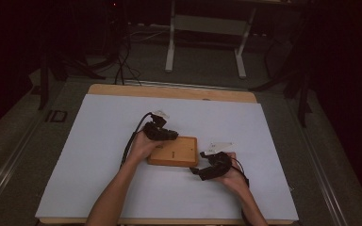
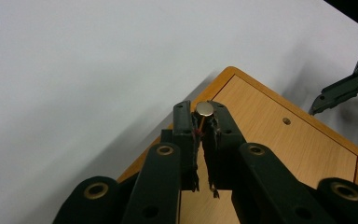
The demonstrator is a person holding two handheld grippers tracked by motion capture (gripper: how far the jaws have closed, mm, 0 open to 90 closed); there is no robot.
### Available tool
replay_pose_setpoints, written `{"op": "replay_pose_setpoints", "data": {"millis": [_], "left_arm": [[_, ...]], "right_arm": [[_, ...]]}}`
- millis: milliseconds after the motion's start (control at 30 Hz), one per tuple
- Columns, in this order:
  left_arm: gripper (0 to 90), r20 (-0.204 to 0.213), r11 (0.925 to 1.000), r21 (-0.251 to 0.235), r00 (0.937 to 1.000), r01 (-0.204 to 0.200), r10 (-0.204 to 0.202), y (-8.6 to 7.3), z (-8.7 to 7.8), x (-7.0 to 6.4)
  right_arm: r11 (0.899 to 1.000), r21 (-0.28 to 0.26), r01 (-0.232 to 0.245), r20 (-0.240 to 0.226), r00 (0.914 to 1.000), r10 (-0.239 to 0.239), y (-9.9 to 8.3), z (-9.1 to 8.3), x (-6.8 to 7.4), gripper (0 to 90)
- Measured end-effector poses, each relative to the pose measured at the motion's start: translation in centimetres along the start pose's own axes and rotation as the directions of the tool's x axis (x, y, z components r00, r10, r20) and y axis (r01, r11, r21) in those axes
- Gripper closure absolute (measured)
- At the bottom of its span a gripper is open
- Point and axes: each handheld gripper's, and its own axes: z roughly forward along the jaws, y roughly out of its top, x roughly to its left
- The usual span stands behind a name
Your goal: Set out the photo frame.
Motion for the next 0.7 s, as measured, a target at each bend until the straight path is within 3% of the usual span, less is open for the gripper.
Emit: {"op": "replay_pose_setpoints", "data": {"millis": [200, 700], "left_arm": [[84.2, 0.003, 0.9995, 0.030, 0.9999, 0.013, -0.014, 0.5, 0.0, 0.2], [84.4, 0.021, 0.9978, 0.041, 0.9983, 0.053, -0.053, 0.8, 0.2, 0.6]], "right_arm": [[1.000, 0.021, 0.005, 0.022, 0.9997, -0.005, -0.1, 0.5, 0.1, 19.6], [0.999, 0.014, 0.032, 0.082, 0.9961, -0.033, -0.1, 1.2, 0.2, 18.6]]}}
